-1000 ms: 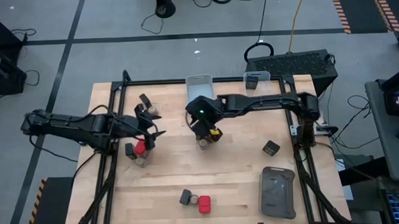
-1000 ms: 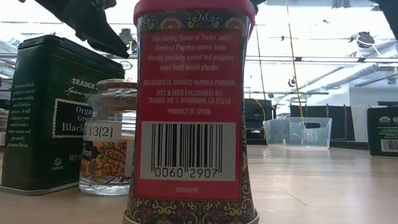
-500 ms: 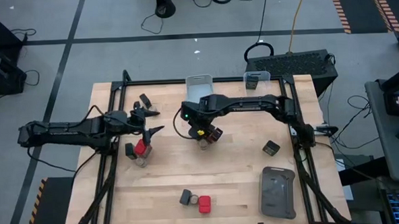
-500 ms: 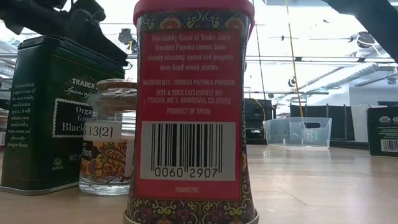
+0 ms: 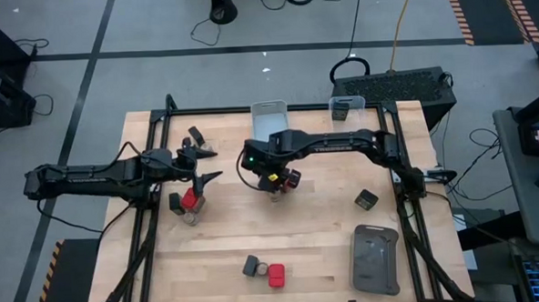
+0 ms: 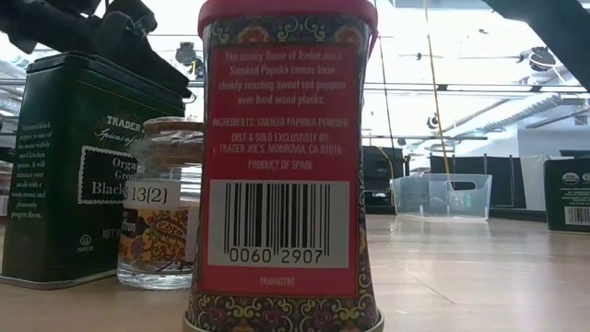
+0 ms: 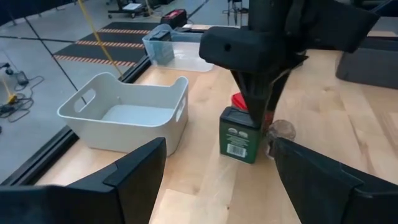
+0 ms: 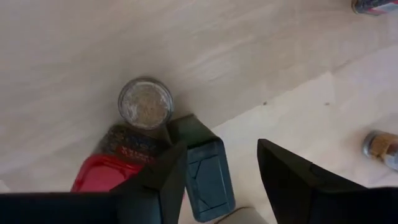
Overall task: Sort spices by type
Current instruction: Put the black seasoning can into the transparent bin
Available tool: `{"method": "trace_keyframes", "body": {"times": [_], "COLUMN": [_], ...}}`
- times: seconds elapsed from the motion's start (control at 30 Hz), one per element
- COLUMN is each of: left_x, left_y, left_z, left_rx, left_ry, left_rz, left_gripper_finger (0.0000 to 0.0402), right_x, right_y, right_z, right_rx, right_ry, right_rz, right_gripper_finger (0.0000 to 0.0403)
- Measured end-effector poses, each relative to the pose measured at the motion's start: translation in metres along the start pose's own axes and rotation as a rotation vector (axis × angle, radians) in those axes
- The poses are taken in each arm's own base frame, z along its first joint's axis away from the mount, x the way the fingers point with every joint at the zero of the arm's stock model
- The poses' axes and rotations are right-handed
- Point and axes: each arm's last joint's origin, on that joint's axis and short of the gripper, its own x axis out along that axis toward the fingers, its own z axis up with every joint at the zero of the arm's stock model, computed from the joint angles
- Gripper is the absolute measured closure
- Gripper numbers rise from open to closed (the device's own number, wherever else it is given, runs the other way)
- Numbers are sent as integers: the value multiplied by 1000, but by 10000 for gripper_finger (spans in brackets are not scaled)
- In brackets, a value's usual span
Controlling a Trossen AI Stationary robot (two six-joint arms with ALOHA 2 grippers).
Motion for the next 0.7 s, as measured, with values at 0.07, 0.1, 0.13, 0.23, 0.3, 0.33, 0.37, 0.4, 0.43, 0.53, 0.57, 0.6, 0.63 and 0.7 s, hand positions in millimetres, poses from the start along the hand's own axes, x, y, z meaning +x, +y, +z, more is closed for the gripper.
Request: {"method": "trace_keyframes", "body": {"times": [0.07,0.1,0.13,0.23,0.3,0.33,0.37,0.4,0.43,0.53,0.57,0.6,0.63,0.7], "left_x": [0,0,0,0,0,0,0,0,0,0,0,0,0,0], "left_y": [0,0,0,0,0,0,0,0,0,0,0,0,0,0], "left_z": [0,0,0,0,0,0,0,0,0,0,0,0,0,0], "left_rx": [0,0,0,0,0,0,0,0,1,0,0,0,0,0], "left_ry": [0,0,1,0,1,1,1,1,1,2,2,2,2,3], "left_rz": [-5,-7,-8,-8,-8,-8,-8,-8,-8,-8,-8,-8,-8,-8], "left_gripper_finger": [100,100,100,100,100,100,100,100,100,100,100,100,100,100], "right_x": [0,0,0,1,1,4,5,7,8,10,11,12,15,17], "right_y": [0,1,1,3,4,4,4,5,5,4,4,4,4,3], "right_z": [1,3,4,9,12,13,14,15,14,12,10,9,7,5], "right_rx": [-11,-17,-25,-29,-35,-50,-66,-78,-80,-76,-72,-70,-67,-62], "right_ry": [29,33,34,32,27,24,23,31,41,52,57,62,64,68], "right_rz": [-9,-10,-10,-8,-6,-1,1,1,2,5,9,16,22,21], "right_gripper_finger": [211,206,201,185,175,170,166,164,162,161,161,161,161,161]}}
